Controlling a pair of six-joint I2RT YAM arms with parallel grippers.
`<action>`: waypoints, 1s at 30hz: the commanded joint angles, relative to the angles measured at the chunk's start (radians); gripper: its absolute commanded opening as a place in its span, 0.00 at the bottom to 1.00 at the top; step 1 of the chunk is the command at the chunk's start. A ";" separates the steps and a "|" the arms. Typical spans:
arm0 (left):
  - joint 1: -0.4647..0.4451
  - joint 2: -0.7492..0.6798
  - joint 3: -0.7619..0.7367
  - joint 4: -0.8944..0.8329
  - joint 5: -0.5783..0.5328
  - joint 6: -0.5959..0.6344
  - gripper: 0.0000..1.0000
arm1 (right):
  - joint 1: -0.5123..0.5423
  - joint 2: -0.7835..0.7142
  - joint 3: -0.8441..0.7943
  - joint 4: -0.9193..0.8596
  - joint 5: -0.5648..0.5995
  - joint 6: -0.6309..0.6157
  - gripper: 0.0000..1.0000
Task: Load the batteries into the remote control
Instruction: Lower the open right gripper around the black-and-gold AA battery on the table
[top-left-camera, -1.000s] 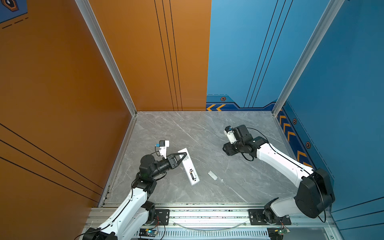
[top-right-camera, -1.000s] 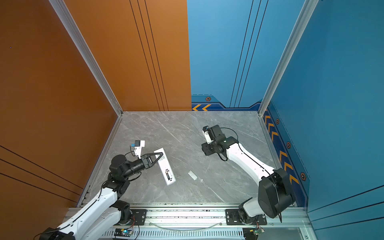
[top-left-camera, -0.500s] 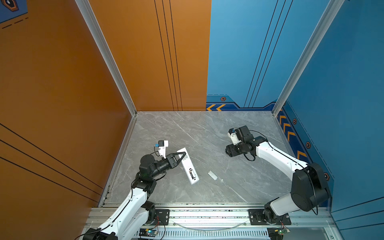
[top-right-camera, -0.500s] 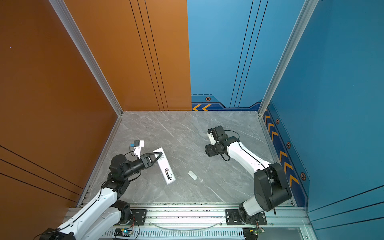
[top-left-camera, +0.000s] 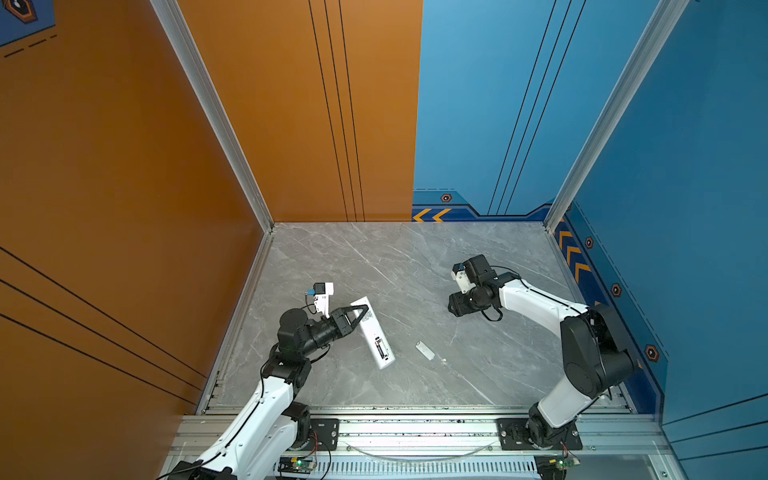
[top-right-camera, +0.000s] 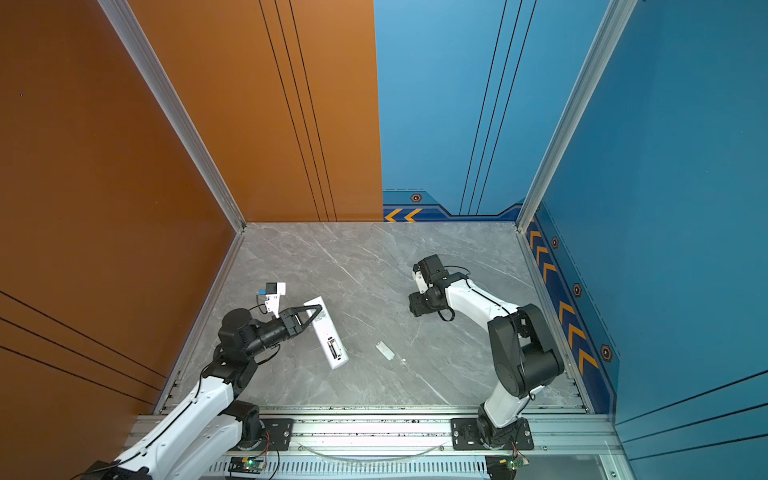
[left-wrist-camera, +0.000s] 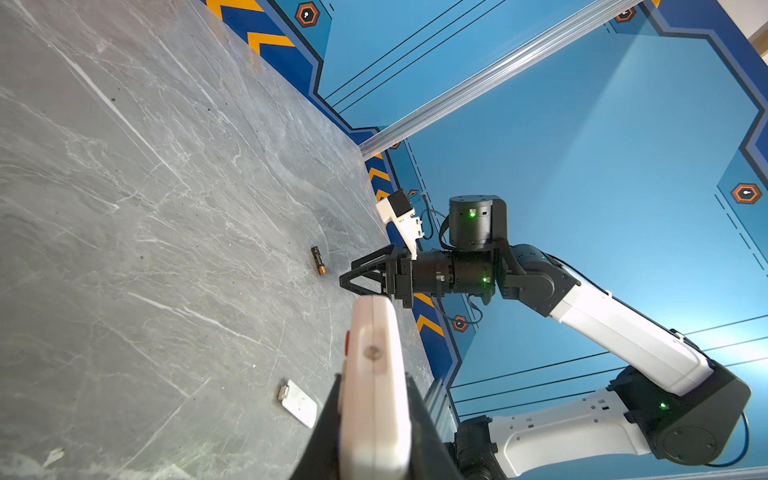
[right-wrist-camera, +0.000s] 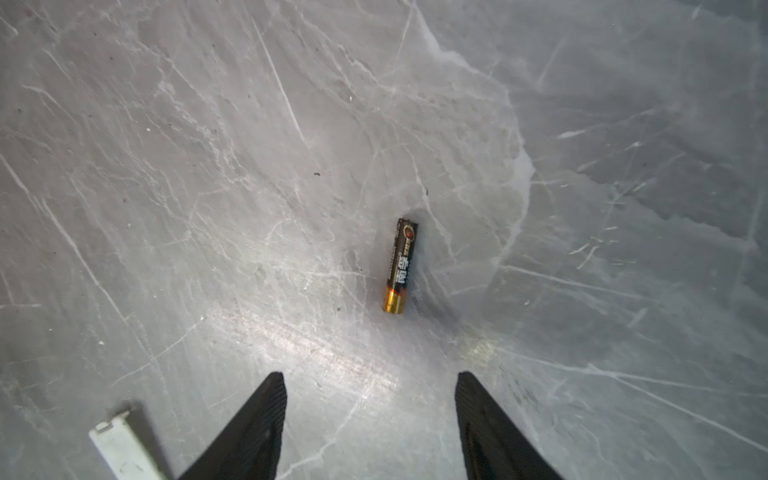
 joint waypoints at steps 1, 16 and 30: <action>0.011 -0.009 0.006 0.005 0.002 0.020 0.00 | -0.010 0.032 0.025 0.018 -0.017 0.014 0.60; 0.016 -0.011 0.003 0.005 0.002 0.019 0.00 | -0.011 0.136 0.062 0.054 0.006 0.026 0.49; 0.018 -0.007 0.006 0.008 0.004 0.019 0.00 | -0.001 0.194 0.106 0.060 0.035 0.035 0.38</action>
